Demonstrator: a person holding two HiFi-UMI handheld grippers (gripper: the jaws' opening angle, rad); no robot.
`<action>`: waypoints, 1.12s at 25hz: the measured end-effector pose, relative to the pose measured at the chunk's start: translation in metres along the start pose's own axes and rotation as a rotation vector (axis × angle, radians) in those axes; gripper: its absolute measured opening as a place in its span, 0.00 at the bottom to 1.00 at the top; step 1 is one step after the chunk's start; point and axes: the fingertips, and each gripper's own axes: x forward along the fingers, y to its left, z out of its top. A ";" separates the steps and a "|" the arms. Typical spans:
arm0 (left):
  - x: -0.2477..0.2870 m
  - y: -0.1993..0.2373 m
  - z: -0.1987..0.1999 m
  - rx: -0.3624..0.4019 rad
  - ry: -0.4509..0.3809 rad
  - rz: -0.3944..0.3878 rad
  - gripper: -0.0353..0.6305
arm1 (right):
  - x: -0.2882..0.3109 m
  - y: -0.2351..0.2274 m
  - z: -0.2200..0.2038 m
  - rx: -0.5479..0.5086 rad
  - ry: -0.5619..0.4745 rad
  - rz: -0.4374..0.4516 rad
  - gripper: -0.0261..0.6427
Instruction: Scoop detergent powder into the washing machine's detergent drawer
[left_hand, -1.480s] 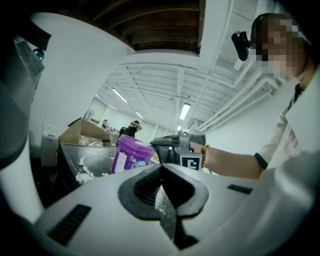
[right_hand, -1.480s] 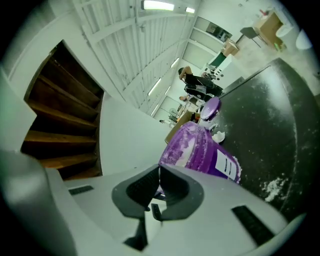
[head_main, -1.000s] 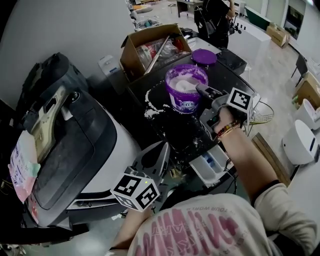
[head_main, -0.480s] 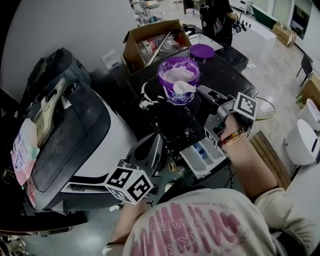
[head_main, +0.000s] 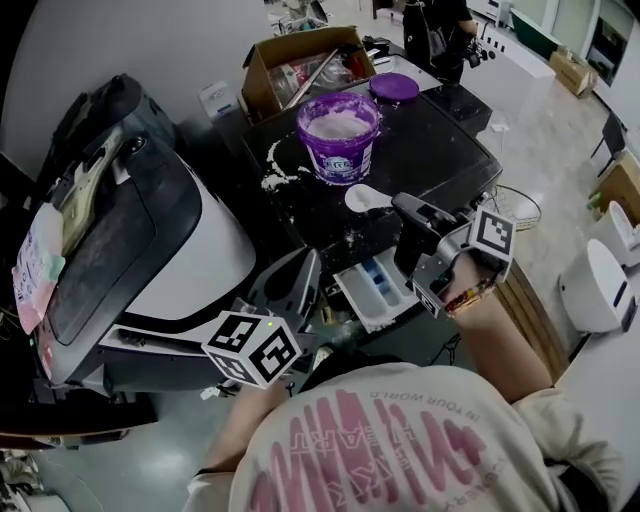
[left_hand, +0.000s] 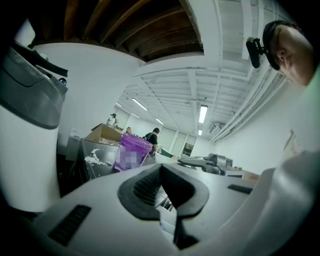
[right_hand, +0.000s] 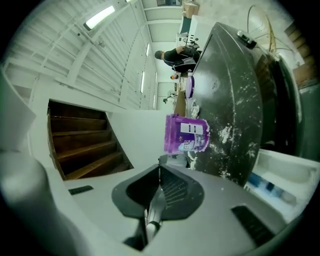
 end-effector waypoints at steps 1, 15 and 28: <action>-0.001 -0.002 -0.001 -0.002 -0.004 0.008 0.06 | -0.006 -0.004 -0.003 0.000 0.005 -0.010 0.04; -0.021 -0.040 -0.038 -0.055 -0.005 0.075 0.06 | -0.073 -0.040 -0.028 0.023 0.078 -0.062 0.04; -0.037 -0.058 -0.061 -0.085 -0.021 0.132 0.06 | -0.111 -0.075 -0.046 0.045 0.125 -0.138 0.04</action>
